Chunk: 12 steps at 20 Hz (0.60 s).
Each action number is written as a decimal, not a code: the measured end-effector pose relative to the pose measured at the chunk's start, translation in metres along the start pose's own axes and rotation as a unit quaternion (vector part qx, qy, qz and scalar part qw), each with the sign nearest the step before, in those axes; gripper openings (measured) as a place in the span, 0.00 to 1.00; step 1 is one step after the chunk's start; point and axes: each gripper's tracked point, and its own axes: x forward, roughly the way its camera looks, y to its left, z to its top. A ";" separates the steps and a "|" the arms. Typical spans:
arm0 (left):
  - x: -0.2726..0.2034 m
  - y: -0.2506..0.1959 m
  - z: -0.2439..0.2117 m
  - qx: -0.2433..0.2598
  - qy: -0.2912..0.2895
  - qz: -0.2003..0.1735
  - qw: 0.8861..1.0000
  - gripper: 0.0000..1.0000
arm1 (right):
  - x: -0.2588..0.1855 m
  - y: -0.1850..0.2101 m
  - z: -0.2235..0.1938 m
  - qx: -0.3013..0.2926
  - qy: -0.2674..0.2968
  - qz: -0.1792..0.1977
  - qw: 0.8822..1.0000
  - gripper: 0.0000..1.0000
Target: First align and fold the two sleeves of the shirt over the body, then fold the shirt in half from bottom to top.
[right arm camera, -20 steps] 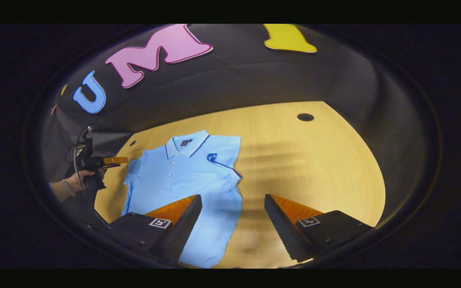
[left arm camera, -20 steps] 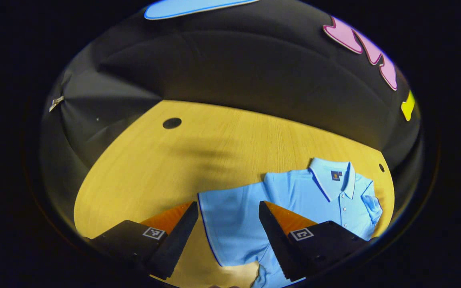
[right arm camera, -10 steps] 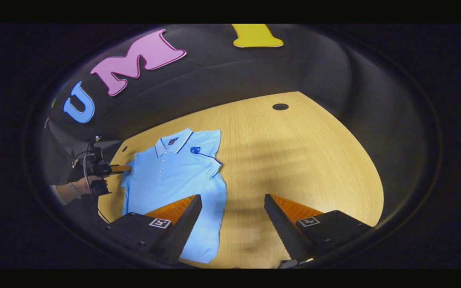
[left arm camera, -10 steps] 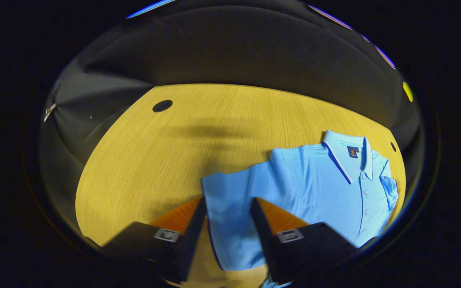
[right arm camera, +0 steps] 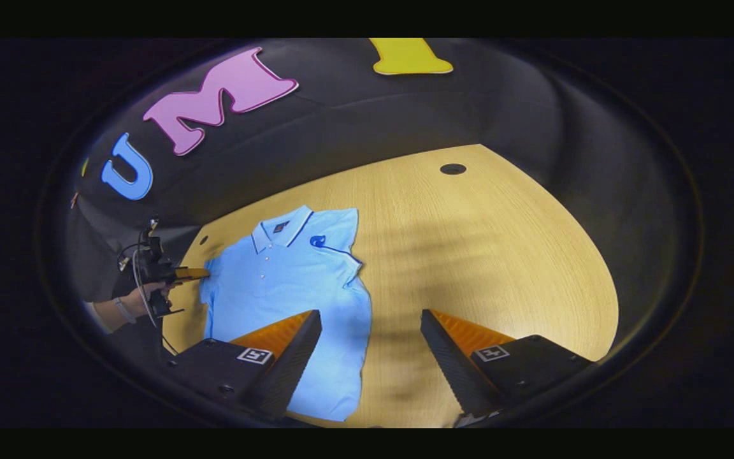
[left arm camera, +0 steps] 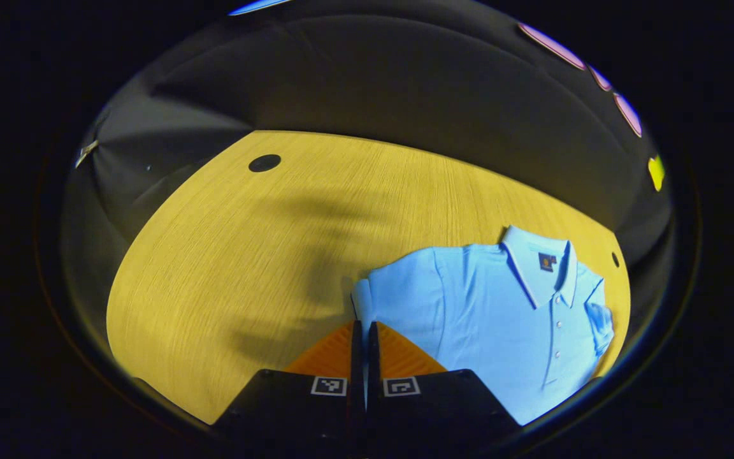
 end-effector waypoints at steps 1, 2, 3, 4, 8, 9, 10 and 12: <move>-0.007 -0.008 0.009 0.000 -0.014 -0.010 1.000 0.06 | 0.000 0.001 0.001 0.003 -0.001 0.002 1.000 0.98; -0.013 -0.017 0.015 0.004 -0.023 -0.020 1.000 0.06 | -0.001 0.002 0.001 0.005 -0.001 0.005 1.000 0.98; -0.017 -0.025 0.022 0.010 -0.032 -0.031 0.999 0.07 | 0.000 0.003 0.001 0.006 0.000 0.006 1.000 0.98; -0.021 -0.033 0.026 0.022 -0.038 -0.040 0.998 0.06 | 0.001 0.005 0.001 0.008 0.001 0.007 1.000 0.98; -0.028 -0.073 0.019 0.068 -0.028 -0.081 0.994 0.06 | -0.003 0.010 0.006 0.007 -0.010 0.015 1.000 0.98; -0.027 -0.081 0.015 0.082 -0.022 -0.086 0.993 0.06 | -0.005 0.010 0.005 0.003 -0.009 0.016 1.000 0.98; -0.024 -0.087 0.010 0.097 -0.014 -0.086 0.992 0.06 | -0.007 0.009 0.001 -0.003 -0.007 0.015 1.000 0.98; -0.018 -0.097 -0.002 0.120 0.010 -0.085 0.989 0.08 | -0.008 0.004 -0.004 -0.018 -0.003 0.010 1.000 0.98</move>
